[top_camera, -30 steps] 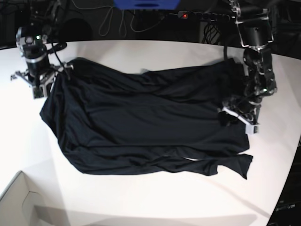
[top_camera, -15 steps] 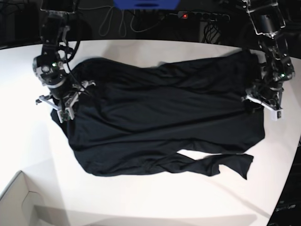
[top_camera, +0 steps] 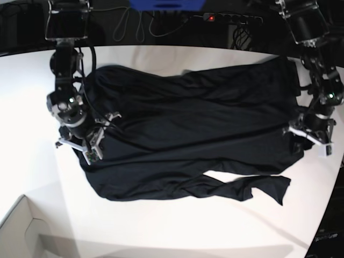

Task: Layout the t-shirt on the table in an organized manner, then fold the t-shirt properly
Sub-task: 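Lift the collar edge with both grippers and pull the shirt taut, then lower the shirt and regrasp its sides with both grippers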

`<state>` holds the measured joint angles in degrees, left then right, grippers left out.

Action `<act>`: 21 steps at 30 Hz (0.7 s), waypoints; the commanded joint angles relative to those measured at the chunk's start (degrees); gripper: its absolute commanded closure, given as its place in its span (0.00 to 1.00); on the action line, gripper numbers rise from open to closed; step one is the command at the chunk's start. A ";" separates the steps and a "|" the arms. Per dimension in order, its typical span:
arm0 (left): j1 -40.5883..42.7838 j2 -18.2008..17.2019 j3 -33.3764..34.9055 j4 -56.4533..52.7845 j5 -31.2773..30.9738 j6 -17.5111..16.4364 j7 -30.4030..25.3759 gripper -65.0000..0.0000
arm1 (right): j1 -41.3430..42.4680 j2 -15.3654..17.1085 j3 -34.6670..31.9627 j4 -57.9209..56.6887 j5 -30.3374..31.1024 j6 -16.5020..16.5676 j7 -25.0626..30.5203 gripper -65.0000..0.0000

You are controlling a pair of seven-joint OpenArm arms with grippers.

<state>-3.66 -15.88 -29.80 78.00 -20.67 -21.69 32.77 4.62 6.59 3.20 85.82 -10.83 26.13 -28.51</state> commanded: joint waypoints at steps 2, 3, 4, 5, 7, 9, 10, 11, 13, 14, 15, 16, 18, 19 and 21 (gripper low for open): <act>-4.47 -0.96 -0.04 -4.55 -0.74 -0.07 -1.43 0.60 | 3.95 0.31 -0.70 -3.23 0.41 -0.24 1.22 1.00; -6.23 -1.04 -0.04 -7.53 -0.74 -0.07 -1.61 0.60 | 5.62 0.31 -1.22 -5.69 0.41 -0.24 1.22 1.00; -7.81 -1.31 -0.04 -9.73 -0.74 -0.15 -1.70 0.60 | 7.03 0.31 -1.49 -7.80 0.41 -0.24 1.22 1.00; -8.87 -1.40 -0.04 -11.32 -0.74 -0.15 -1.70 0.60 | 7.99 0.31 -1.58 -9.21 0.41 -0.24 1.22 1.00; -10.89 -1.66 -0.04 -14.04 -0.48 0.20 -1.87 0.60 | 9.66 0.31 -1.66 -11.32 0.41 -0.24 1.22 1.00; -12.21 -1.75 -0.04 -15.45 1.81 0.20 -1.87 0.60 | 11.07 0.22 -2.54 -13.16 0.41 -0.24 1.39 1.00; -13.09 -1.57 -0.04 -16.59 3.92 0.20 -1.87 0.60 | 12.12 0.22 -3.95 -14.13 0.41 -0.24 1.39 1.00; -13.79 -1.40 -0.04 -18.08 6.47 0.20 -1.87 0.60 | 13.00 0.22 -5.44 -15.10 0.41 -0.24 1.39 1.00; -15.02 0.54 0.83 -21.07 10.42 -0.07 -1.87 0.60 | 14.06 0.14 -7.47 -16.06 0.41 -0.24 1.39 1.00; -15.28 1.24 1.36 -21.95 11.92 -0.07 -1.87 0.60 | 14.41 0.14 -8.26 -16.41 0.41 -0.24 1.48 1.00; -15.20 2.03 2.07 -22.57 13.41 -0.07 -1.87 0.60 | 14.76 0.14 -9.14 -16.50 0.41 -0.24 1.48 1.00; -15.11 2.56 2.59 -22.74 14.29 -0.07 -1.87 0.60 | 14.76 0.05 -9.84 -16.50 0.41 -0.24 1.48 1.00; -14.05 4.41 3.82 -22.83 15.43 -0.15 -1.79 0.60 | 14.94 0.05 -10.98 -16.33 0.41 -0.24 1.57 1.00; -13.35 5.20 4.44 -22.57 15.52 -0.15 -1.70 0.60 | 15.20 0.05 -11.33 -16.41 0.41 -0.24 1.57 1.00; -12.12 6.52 6.46 -22.39 15.52 -0.15 -1.79 0.60 | 15.99 0.05 -11.25 -16.68 0.41 -0.24 1.57 1.00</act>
<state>-15.84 -9.58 -23.59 55.61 -5.37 -21.39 28.21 18.44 6.50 -8.32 68.07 -10.72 25.93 -28.21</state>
